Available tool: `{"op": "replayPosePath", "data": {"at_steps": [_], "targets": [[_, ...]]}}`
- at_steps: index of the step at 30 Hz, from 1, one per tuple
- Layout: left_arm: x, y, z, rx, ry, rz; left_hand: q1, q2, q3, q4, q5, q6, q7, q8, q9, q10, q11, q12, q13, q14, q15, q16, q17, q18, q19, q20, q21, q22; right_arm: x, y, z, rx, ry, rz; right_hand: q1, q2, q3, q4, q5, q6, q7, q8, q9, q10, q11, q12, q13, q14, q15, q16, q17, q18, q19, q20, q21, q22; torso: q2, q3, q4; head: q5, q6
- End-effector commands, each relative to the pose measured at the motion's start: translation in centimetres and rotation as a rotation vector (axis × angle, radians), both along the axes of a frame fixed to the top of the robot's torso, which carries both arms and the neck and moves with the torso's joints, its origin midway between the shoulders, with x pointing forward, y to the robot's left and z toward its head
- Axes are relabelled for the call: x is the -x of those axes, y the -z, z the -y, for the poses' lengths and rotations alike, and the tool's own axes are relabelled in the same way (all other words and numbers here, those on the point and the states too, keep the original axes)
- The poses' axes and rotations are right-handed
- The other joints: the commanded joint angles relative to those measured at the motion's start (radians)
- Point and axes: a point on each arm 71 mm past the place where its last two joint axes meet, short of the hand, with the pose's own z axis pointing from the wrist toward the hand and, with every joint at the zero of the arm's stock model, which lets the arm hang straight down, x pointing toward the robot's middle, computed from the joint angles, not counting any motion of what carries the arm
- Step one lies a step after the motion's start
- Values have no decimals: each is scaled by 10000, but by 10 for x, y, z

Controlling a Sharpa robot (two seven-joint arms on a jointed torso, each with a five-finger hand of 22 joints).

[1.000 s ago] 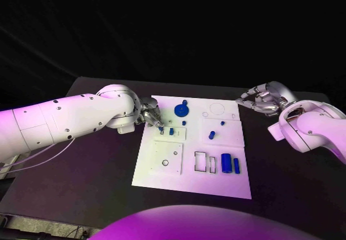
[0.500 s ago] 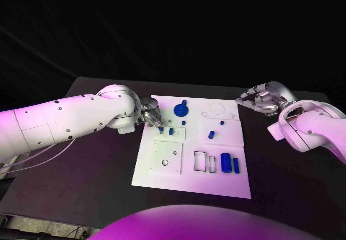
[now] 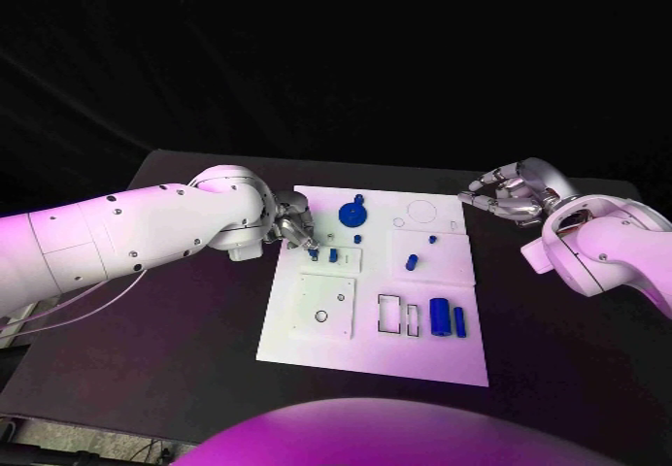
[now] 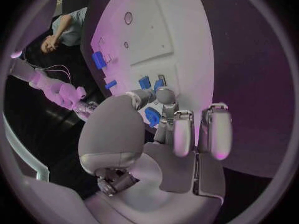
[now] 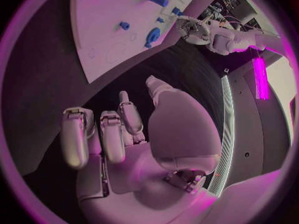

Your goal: Assemble the parts on the task board

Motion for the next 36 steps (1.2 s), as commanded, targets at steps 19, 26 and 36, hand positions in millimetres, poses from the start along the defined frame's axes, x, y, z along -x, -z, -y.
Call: {"op": "replayPosePath", "data": {"at_steps": [19, 26, 36], "targets": [[2, 4, 3, -308, 283, 48, 29, 36, 1326, -1291, 29, 71, -79, 42, 15, 99, -12, 34, -16, 1033, -75, 27, 2531, 97, 518, -66, 31, 2249, 0, 0, -1, -15, -90, 19, -39, 94, -28, -18, 51, -24, -26, 56, 10, -51, 9, -30, 4, 954, -21, -64, 2299, 123, 233, -10, -39, 1902, 1, 6, -10, 2, 2], [3, 4, 4, -412, 359, 29, 21, 29, 1335, -1296, 31, 75, -81, 43, 18, 107, -13, 46, -8, 1035, -76, 31, 2536, 95, 521, -67, 36, 2251, 0, 0, 0, -13, -87, 11, -39, 94, -28, -18, 51, -24, -26, 56, 10, -51, 9, -30, 4, 954, -21, -64, 2299, 123, 233, -10, -39, 1902, 3, 4, -5, 7, 2], [5, 5, 4, -497, 463, -78, 16, 23, 1343, -1301, 31, 78, -82, 43, 20, 111, -13, 46, -9, 1034, -77, 30, 2535, 95, 522, -68, 37, 2252, 0, 0, 0, -13, -80, 10, -39, 94, -28, -18, 51, -24, -26, 56, 10, -51, 9, -30, 4, 954, -21, -64, 2299, 123, 233, -10, -39, 1902, 5, 2, -11, 2, 2]]}}
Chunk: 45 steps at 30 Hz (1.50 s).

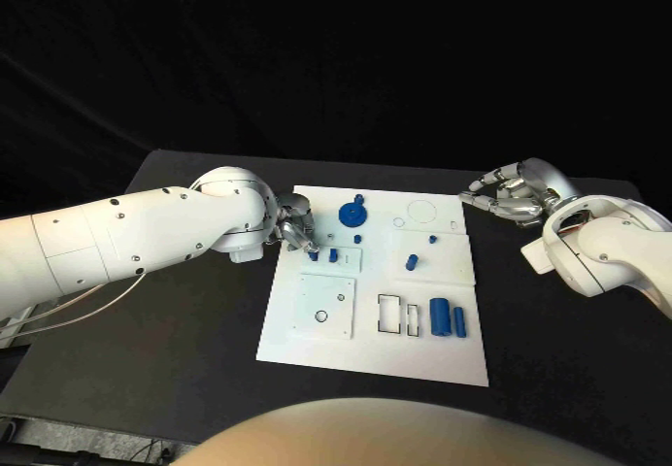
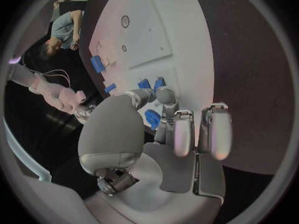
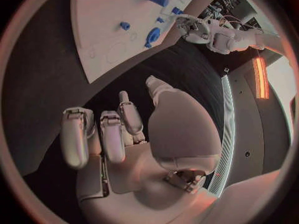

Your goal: Assemble the parts on the task board

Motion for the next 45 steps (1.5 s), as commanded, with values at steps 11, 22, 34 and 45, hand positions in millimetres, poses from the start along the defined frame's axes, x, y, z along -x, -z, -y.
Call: {"op": "replayPosePath", "data": {"at_steps": [11, 22, 34, 45], "targets": [[3, 4, 0, -277, 228, -281, 8, -18, 1358, -1315, 69, 23, -83, 40, 14, 92, 22, 75, 22, 1037, -78, 39, 2549, 93, 527, -70, 47, 2258, 0, 0, -1, 7, -92, 28, -39, 94, -28, -18, 51, -24, -26, 56, 14, -51, 10, -30, 4, 954, -21, -64, 2301, 124, 233, -10, -39, 1906, 0, 1, 0, 4, 2], [2, 4, 1, -243, 130, -250, -17, -18, 1375, -1311, 82, 34, -83, 43, 20, 101, 23, 64, 8, 1036, -79, 35, 2542, 91, 530, -71, 50, 2261, 1, 0, -1, 0, -97, 41, -39, 94, -28, -18, 51, -24, -26, 56, 14, -51, 10, -30, 4, 954, -21, -64, 2301, 124, 233, -10, -39, 1906, -1, 6, 5, 0, 2], [1, 5, 0, -97, -121, -469, -786, -107, 1214, -932, -513, 81, -183, -38, 34, 142, -25, -4, -82, 1031, -115, 20, 2519, 87, 541, -100, 55, 2283, 1, 0, -1, -4, -84, 50, -68, 103, -20, -25, 47, -34, -29, 77, 23, -54, 6, -33, -8, 951, -25, -71, 2289, 124, 234, -15, -48, 1908, -7, 2, -10, -18, 2], [0, 7, 1, -98, -230, -592, -1356, -184, 988, -563, -1103, 230, -241, -126, -19, 132, -68, 20, -72, 1030, -164, 17, 2514, 87, 546, -151, 43, 2294, 1, -1, 0, -6, -82, 60, -68, 103, -20, -25, 47, -34, -29, 77, 23, -54, 6, -33, -8, 951, -25, -71, 2289, 124, 234, -15, -48, 1908, 2, -3, -6, -53, 2]]}}
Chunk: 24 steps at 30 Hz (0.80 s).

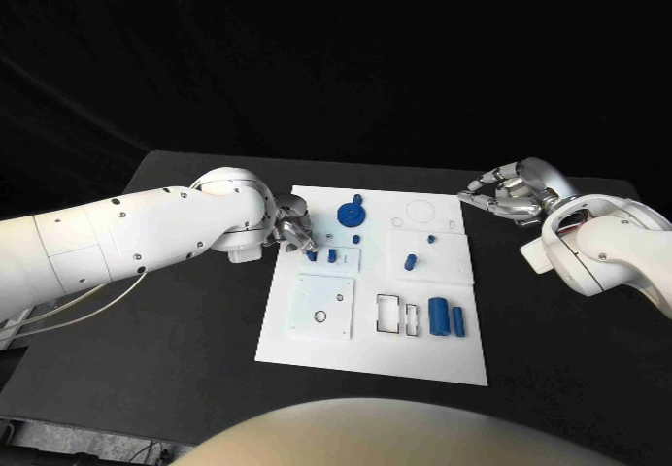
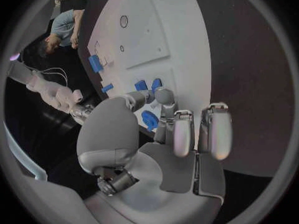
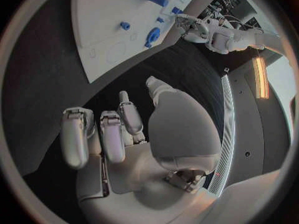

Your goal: Assemble the parts on the task board

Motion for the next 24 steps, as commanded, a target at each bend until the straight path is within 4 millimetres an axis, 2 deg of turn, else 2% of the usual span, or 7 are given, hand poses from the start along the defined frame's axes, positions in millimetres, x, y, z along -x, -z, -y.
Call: {"op": "replayPosePath", "data": {"at_steps": [1, 11, 20, 22, 24], "targets": [[2, 4, 2, 19, 4, -317, -127, 7, -22, 119, -94, 61, -20, -64, -20, 44, -46, -18, 5, 1029, -92, 16, 2512, 85, 545, -80, 41, 2295, 0, 0, -1, 6, -91, 62, -15, 51, -20, -25, 48, -34, -29, 36, 9, -54, 6, -33, -9, 951, -25, -31, 2290, 124, 234, -15, -48, 1904, 5, 0, 1, -12, 2], [1, 6, 2, -34, -84, -368, -317, -36, -133, 254, -345, 117, -25, -97, -36, 38, -49, -10, 6, 1030, -105, 17, 2514, 84, 550, -93, 40, 2301, 0, 0, -1, 8, -88, 65, -15, 51, -20, -25, 48, -34, -29, 36, 9, -54, 6, -33, -9, 951, -25, -31, 2290, 124, 234, -15, -48, 1904, 3, 1, 9, -32, 2], [1, 8, 0, -208, -203, -463, -527, -89, -323, 435, -784, 165, -24, -156, -60, 24, -50, -6, 2, 1028, -113, 12, 2506, 84, 554, -105, 33, 2308, 0, 0, -1, 5, -91, 69, -24, 44, -25, -25, 45, -43, -28, 38, 10, -66, 6, -46, -25, 948, -25, -37, 2277, 130, 221, -15, -72, 1892, -3, 3, 9, -34, 2], [0, 8, 0, -230, -243, -459, -572, -94, -397, 496, -977, 183, -24, -175, -67, 19, -49, -7, -2, 1027, -114, 10, 2502, 85, 553, -107, 26, 2309, 0, 0, -1, 2, -91, 72, -24, 44, -25, -25, 45, -43, -28, 38, 10, -66, 6, -46, -25, 948, -25, -37, 2277, 130, 221, -15, -72, 1892, -4, 4, 7, -40, 2], [0, 8, 0, -247, -277, -454, -636, -97, -541, 614, -1316, 214, -19, -198, -75, 23, -46, 26, 21, 1028, -114, 12, 2505, 83, 558, -108, 27, 2314, 0, 0, -1, 1, -90, 74, -31, 41, -28, -23, 42, -46, -27, 38, 10, -69, 7, -48, -29, 945, -25, -42, 2267, 132, 216, -16, -81, 1888, -3, 5, 5, -44, 2]]}}
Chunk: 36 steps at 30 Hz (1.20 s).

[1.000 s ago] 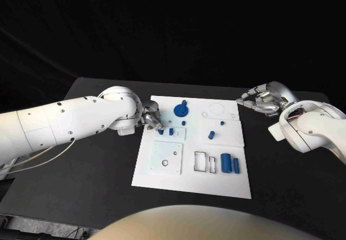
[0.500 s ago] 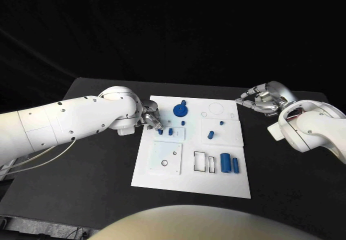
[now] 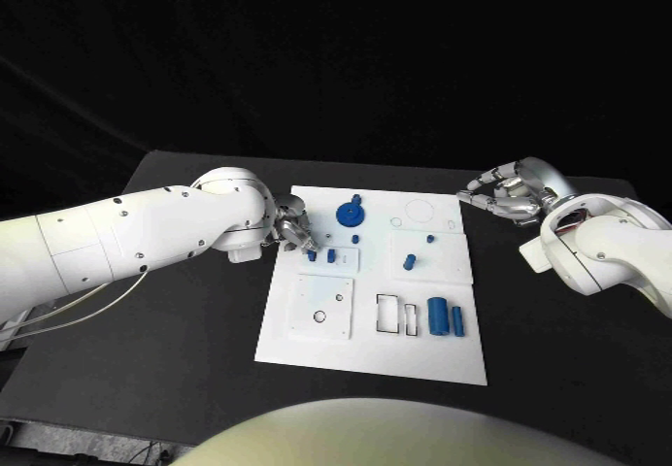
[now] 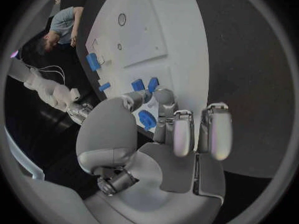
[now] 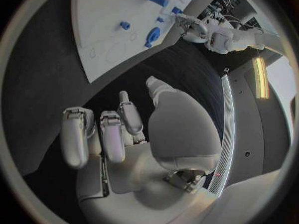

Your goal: Assemble the parts on the task board

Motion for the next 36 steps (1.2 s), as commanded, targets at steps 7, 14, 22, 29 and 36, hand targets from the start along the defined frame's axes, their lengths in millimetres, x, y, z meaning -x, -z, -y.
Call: {"op": "replayPosePath", "data": {"at_steps": [7, 14, 22, 29, 36], "targets": [[2, 6, -1, -182, -86, -328, -248, -105, -1054, 632, -406, 116, 77, -101, -9, 31, -21, 81, 42, 1033, -40, 24, 2523, 84, 528, -69, 11, 2324, 0, 0, -1, 2, -88, 69, -41, 40, -32, -19, 39, -50, -27, 39, 12, -79, 7, -58, -24, 942, -25, -47, 2256, 135, 211, -16, -49, 1886, -8, 5, -1, -14, 2], [1, 6, -2, -181, -180, -279, -196, -107, -1680, 924, -69, 146, 86, -113, 23, 42, -11, 124, 70, 1036, -40, 33, 2537, 83, 534, -70, 9, 2332, 0, 0, -1, 2, -82, 77, -41, 40, -32, -19, 39, -50, -27, 39, 12, -79, 7, -58, -24, 942, -25, -47, 2256, 135, 211, -16, -49, 1886, -9, 2, 1, -12, 2], [0, 3, -2, 144, -360, 106, -308, 21, -2593, 1034, 1479, 153, 74, -121, 109, 51, -31, 177, 111, 1037, -53, 37, 2542, 80, 544, -88, 9, 2339, 0, 0, -1, -2, -75, 94, -59, 37, -41, -14, 37, -58, -25, 38, 11, -82, 9, -61, -28, 940, -24, -50, 2248, 136, 207, -16, -56, 1883, -3, -6, -10, -26, 2], [-2, -9, -1, 1869, -973, 1107, -200, 23, -3012, 1046, 1702, -556, 247, -482, 19, -481, 48, -458, -368, 943, 47, -216, 2167, 222, 217, -22, -657, 2136, 0, 0, 0, -2, -63, 106, -59, 37, -41, -14, 37, -58, -25, 38, 11, -82, 9, -61, -28, 940, -24, -50, 2248, 136, 207, -16, -56, 1883, -22, 4, -12, -67, 2], [-3, -32, 5, 4813, -1001, 2819, 1285, -17, -3362, 1009, 2102, -1674, 770, -977, -548, -2338, 542, -1847, -1371, -219, 500, -2523, -508, 982, -1836, 401, -4879, 762, -1, 0, 1, -1, -3, 123, -59, 37, -41, -14, 37, -58, -25, 38, 11, -82, 9, -61, -28, 940, -24, -50, 2248, 136, 207, -16, -56, 1883, -5, 9, -5, -126, 2]]}}
